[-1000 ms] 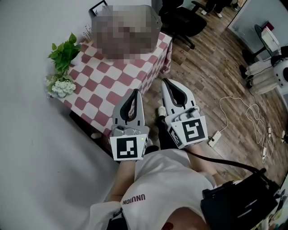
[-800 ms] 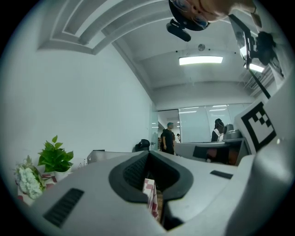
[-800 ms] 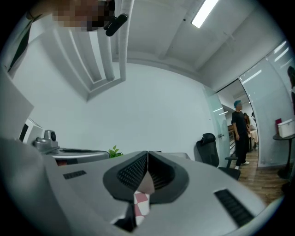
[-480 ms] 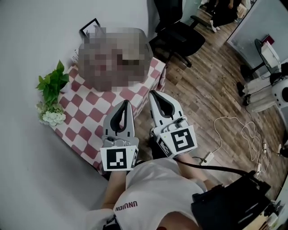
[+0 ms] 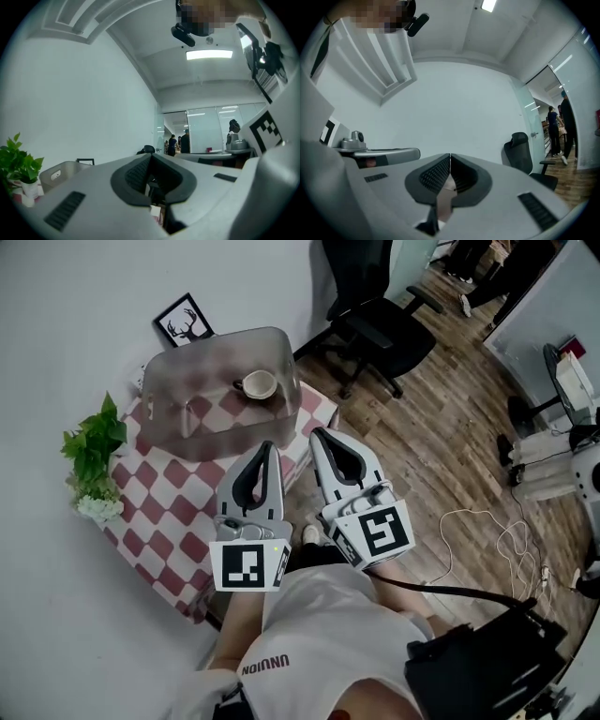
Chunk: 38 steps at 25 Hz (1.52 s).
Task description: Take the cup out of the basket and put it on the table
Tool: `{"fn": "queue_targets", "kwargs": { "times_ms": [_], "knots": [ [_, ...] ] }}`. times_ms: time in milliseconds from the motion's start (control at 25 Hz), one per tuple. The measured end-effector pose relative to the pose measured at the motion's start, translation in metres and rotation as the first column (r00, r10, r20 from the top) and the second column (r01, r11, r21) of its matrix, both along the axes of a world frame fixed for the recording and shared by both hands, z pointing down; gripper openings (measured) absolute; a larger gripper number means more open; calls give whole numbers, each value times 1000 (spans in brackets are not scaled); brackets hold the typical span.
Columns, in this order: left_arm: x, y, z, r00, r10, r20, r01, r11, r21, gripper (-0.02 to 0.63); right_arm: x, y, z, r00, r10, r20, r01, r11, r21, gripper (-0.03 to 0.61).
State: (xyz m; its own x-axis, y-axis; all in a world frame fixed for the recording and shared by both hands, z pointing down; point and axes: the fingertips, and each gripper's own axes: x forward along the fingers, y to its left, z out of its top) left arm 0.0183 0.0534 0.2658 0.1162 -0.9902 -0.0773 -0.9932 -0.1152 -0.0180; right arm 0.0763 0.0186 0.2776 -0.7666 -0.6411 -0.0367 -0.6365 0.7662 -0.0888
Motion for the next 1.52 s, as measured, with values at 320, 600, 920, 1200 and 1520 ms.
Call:
{"fn": "queue_targets", "kwargs": {
  "times_ms": [320,600,920,1200,1520],
  "knots": [
    [-30,-27,1,993,-113,21,113,993,-38,12,-10,-34,11,998,-55,22,55,998,-38,18],
    [-68,-56,-14,980,-197,20,198,980,-36,12,-26,-69,5,996,-84,28,85,996,-37,18],
    [-112,-102,-35,978,-208,34,208,978,-6,12,-66,-120,-3,994,-105,23,106,994,-25,18],
    [-146,-137,-38,985,-160,71,162,987,-20,12,-94,-156,-11,995,-98,28,99,995,-12,18],
    [-162,-165,-45,985,-99,141,98,995,15,12,-113,-184,-15,997,-81,-8,81,997,4,18]
  ]
}}
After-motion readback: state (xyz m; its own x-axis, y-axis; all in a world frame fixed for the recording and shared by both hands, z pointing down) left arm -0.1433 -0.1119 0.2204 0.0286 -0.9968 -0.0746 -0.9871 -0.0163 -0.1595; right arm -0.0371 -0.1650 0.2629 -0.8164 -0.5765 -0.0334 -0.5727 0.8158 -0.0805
